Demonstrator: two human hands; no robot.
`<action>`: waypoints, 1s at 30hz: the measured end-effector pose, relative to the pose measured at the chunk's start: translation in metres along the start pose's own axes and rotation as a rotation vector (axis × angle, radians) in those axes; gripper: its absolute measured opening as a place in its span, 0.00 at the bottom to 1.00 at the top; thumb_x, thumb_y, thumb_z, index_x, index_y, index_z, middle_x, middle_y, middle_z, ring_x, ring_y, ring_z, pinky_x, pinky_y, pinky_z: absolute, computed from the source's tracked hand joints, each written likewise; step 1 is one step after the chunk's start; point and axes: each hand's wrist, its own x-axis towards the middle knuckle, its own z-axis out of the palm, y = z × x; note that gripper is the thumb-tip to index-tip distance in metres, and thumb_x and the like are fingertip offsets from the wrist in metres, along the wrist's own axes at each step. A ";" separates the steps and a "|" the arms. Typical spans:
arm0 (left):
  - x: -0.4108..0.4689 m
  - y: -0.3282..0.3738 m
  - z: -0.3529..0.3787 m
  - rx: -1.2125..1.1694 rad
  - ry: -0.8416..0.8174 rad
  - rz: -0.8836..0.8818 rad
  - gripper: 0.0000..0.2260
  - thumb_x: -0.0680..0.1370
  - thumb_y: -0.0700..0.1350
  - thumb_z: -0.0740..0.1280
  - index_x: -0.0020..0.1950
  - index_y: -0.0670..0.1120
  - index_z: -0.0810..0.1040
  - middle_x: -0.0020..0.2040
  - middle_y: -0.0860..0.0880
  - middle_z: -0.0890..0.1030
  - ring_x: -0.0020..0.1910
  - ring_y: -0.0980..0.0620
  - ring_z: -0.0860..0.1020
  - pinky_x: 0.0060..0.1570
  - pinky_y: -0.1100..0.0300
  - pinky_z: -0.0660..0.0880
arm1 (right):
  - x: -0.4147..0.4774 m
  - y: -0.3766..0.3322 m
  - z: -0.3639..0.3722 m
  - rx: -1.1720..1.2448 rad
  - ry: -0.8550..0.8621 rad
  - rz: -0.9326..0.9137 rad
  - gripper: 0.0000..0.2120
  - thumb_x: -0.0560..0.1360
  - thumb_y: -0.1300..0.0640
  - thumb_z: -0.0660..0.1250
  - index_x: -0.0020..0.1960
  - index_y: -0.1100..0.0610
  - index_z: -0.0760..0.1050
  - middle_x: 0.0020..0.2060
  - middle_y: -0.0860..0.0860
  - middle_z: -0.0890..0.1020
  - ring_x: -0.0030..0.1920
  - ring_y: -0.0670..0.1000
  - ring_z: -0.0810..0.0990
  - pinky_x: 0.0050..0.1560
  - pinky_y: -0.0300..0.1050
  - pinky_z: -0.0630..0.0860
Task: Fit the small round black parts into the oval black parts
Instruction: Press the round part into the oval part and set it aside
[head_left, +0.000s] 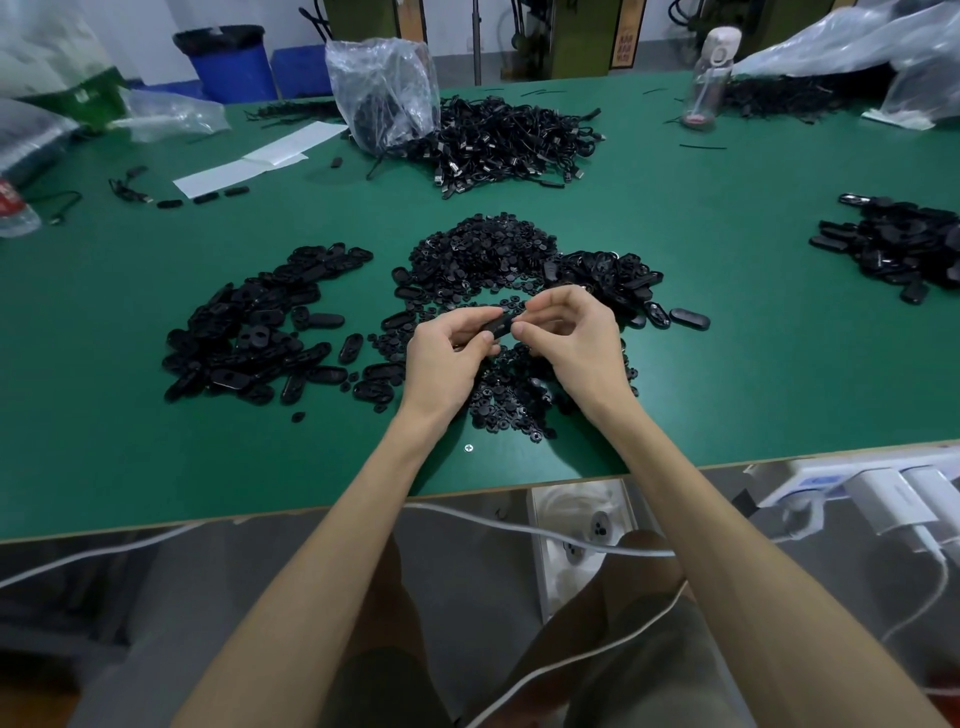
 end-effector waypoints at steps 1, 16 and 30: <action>0.000 0.000 0.000 -0.002 -0.007 0.002 0.13 0.80 0.32 0.70 0.63 0.41 0.84 0.54 0.47 0.87 0.47 0.51 0.87 0.54 0.54 0.83 | 0.000 0.000 0.000 -0.005 0.002 -0.001 0.11 0.74 0.61 0.78 0.53 0.58 0.79 0.42 0.49 0.87 0.45 0.47 0.86 0.54 0.57 0.83; -0.003 0.005 0.000 -0.029 0.006 0.024 0.12 0.79 0.32 0.71 0.61 0.41 0.85 0.52 0.47 0.87 0.47 0.52 0.86 0.45 0.63 0.82 | 0.000 0.000 0.001 -0.070 0.021 -0.017 0.08 0.74 0.62 0.78 0.50 0.58 0.80 0.42 0.49 0.86 0.44 0.45 0.85 0.50 0.45 0.83; -0.002 0.002 0.001 -0.016 -0.013 0.041 0.11 0.78 0.35 0.73 0.60 0.42 0.86 0.50 0.48 0.88 0.47 0.54 0.86 0.44 0.62 0.82 | -0.001 0.000 0.003 -0.134 0.042 -0.060 0.08 0.73 0.63 0.78 0.46 0.58 0.79 0.38 0.45 0.84 0.39 0.41 0.82 0.43 0.34 0.78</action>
